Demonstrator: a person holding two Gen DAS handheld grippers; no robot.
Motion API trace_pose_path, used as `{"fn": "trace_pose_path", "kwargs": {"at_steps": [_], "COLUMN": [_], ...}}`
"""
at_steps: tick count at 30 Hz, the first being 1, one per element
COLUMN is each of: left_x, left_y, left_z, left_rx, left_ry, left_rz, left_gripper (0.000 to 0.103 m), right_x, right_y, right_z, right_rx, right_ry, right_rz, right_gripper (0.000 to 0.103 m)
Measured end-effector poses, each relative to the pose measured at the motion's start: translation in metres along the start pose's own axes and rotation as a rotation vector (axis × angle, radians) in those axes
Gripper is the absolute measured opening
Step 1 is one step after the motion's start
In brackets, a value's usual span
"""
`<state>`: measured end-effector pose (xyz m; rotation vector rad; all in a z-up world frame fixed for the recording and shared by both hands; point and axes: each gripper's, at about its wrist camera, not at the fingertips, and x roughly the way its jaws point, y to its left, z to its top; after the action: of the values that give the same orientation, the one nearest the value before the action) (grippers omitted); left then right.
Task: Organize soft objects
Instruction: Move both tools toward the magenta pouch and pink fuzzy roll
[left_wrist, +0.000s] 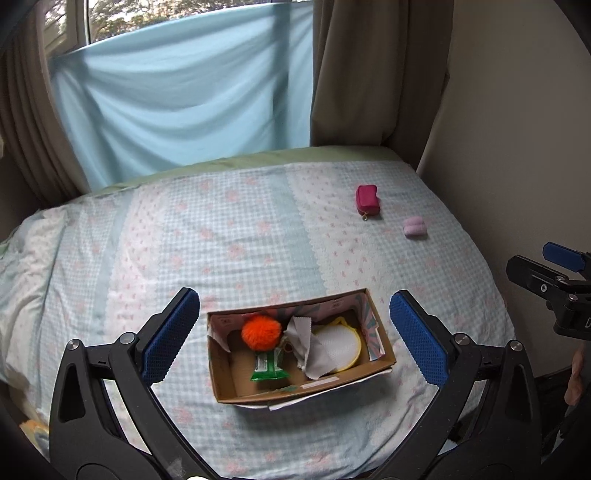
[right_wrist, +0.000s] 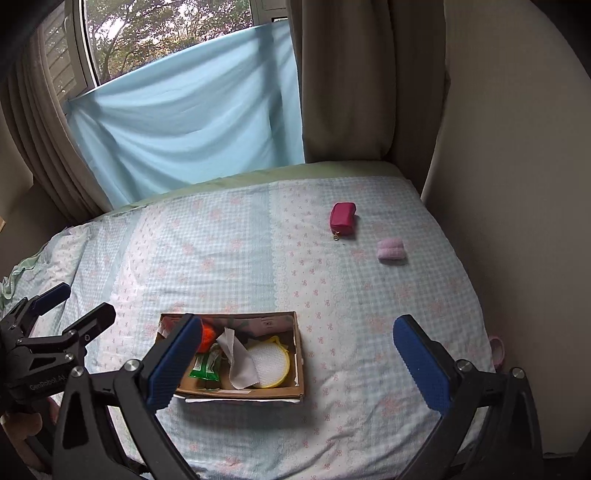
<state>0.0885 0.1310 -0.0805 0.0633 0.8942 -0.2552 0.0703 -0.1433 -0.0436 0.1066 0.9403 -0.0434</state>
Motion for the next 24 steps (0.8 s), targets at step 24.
{"fn": "trace_pose_path", "kwargs": {"at_steps": [24], "left_x": [0.127], "left_y": [-0.198], "left_z": [0.119], "left_rx": [-0.066], "left_ry": [-0.006], "left_rz": [-0.001], "left_gripper": [0.103], "right_x": [0.104], "right_y": [-0.221], "right_z": [0.07], "right_rx": [0.047], "right_ry": [-0.025], "right_rz": [0.037], "right_gripper": [0.103]}}
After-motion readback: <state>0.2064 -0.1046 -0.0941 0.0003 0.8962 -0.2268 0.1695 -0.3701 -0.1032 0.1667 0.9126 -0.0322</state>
